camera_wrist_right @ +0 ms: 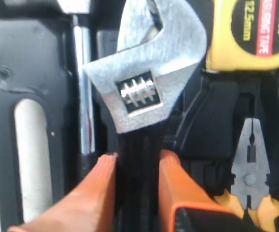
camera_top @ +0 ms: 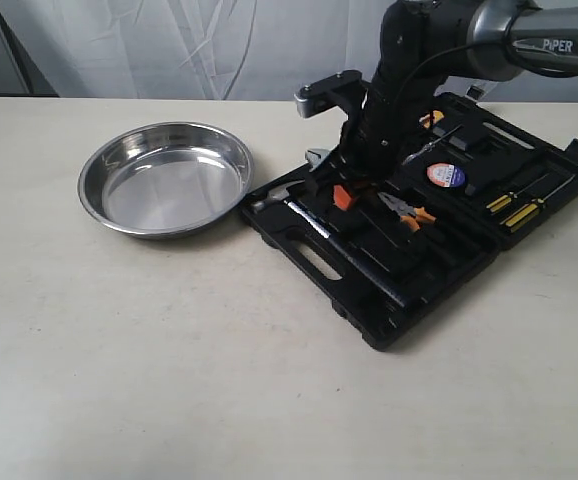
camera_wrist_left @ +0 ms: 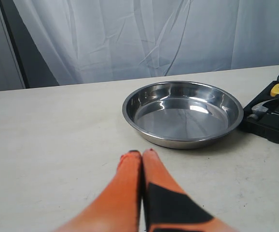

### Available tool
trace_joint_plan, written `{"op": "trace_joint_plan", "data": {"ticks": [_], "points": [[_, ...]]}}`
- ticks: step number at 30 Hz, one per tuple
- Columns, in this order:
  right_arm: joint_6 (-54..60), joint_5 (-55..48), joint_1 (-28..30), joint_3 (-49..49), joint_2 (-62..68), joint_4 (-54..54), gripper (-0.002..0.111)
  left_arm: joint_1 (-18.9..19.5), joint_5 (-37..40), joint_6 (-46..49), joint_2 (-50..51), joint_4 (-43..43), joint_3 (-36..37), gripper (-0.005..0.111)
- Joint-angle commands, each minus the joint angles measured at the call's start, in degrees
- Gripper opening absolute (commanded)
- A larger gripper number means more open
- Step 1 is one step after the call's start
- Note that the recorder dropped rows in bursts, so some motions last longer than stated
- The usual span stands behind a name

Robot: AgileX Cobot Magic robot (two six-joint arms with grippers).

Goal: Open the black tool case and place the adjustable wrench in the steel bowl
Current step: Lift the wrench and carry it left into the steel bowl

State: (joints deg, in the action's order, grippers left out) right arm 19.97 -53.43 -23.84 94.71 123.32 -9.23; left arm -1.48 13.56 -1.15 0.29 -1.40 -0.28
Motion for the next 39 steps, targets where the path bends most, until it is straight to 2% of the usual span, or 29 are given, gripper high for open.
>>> {"op": "trace_joint_plan", "data": {"ticks": [1, 8, 14, 22, 26, 30, 34, 39], "points": [[4.4, 4.5, -2.3, 3.2, -1.5, -4.9, -0.001, -0.3, 0.1, 0.1, -0.3, -0.2, 0.3, 0.000], [8.8, 6.6, -5.7, 12.0, 0.3, -5.6, -0.001, -0.3, 0.1, 0.1, -0.3, -0.2, 0.3, 0.000], [9.7, 13.7, -6.5, 16.3, 2.5, -6.8, -0.001, -0.3, 0.1, 0.1, -0.3, -0.2, 0.3, 0.000], [25.1, 11.5, -7.1, 16.6, 3.4, -13.7, -0.001, -0.3, 0.1, 0.1, -0.3, -0.2, 0.3, 0.000], [25.9, 17.7, -10.8, 16.6, 5.2, -14.4, -0.001, -0.3, 0.1, 0.1, -0.3, -0.2, 0.3, 0.000], [24.3, 31.8, -15.5, 16.6, 7.9, -15.6, -0.001, -0.3, 0.1, 0.1, -0.3, -0.2, 0.3, 0.000], [23.8, 43.1, -17.1, 16.6, 10.0, -19.2, -0.001, -0.3, 0.1, 0.1, -0.3, -0.2, 0.3, 0.000], [23.8, 46.4, -17.4, 16.6, 12.4, -21.4, -0.001, -0.3, 0.1, 0.1, -0.3, -0.2, 0.3, 0.000]]}}
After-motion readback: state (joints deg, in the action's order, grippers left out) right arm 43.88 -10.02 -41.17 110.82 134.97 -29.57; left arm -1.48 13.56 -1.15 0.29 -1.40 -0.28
